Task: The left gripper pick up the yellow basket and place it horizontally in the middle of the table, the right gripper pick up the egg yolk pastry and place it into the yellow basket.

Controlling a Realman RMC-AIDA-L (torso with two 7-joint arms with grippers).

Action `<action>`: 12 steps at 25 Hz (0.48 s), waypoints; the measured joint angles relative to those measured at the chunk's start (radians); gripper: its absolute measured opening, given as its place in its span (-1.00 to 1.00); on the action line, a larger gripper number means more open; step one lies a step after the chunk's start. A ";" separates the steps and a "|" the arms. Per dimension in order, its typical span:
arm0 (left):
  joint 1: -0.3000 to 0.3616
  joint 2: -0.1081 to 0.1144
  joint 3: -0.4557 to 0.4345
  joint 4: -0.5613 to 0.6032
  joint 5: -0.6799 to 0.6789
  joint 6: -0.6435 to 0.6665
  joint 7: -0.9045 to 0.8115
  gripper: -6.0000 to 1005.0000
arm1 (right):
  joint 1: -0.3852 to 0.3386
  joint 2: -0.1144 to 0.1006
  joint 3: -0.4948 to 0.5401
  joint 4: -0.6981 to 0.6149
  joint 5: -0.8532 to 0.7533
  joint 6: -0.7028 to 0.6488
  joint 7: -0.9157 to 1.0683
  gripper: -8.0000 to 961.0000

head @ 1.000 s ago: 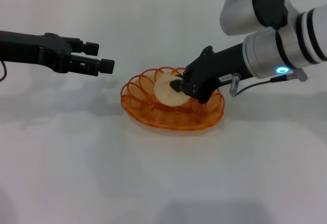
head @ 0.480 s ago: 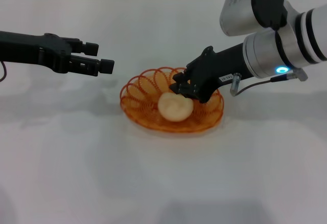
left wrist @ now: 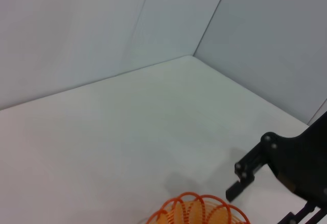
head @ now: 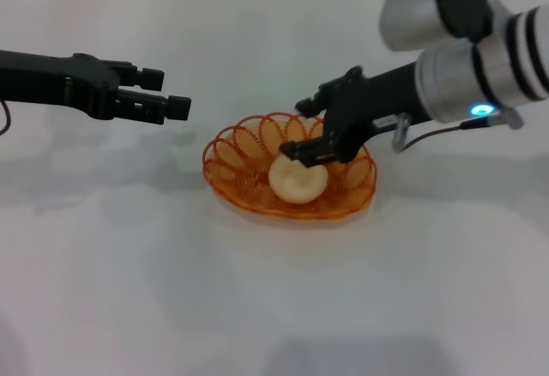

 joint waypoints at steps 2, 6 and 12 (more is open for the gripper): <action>0.000 0.000 0.000 0.000 0.000 0.000 0.002 0.78 | -0.022 -0.001 0.022 -0.028 -0.004 -0.003 0.000 -0.12; 0.001 0.000 -0.001 0.000 0.003 -0.001 0.005 0.78 | -0.091 -0.002 0.093 -0.090 -0.004 -0.025 -0.011 0.14; 0.023 0.003 -0.001 0.006 -0.001 -0.011 0.027 0.78 | -0.203 -0.004 0.185 -0.140 0.011 -0.048 -0.032 0.39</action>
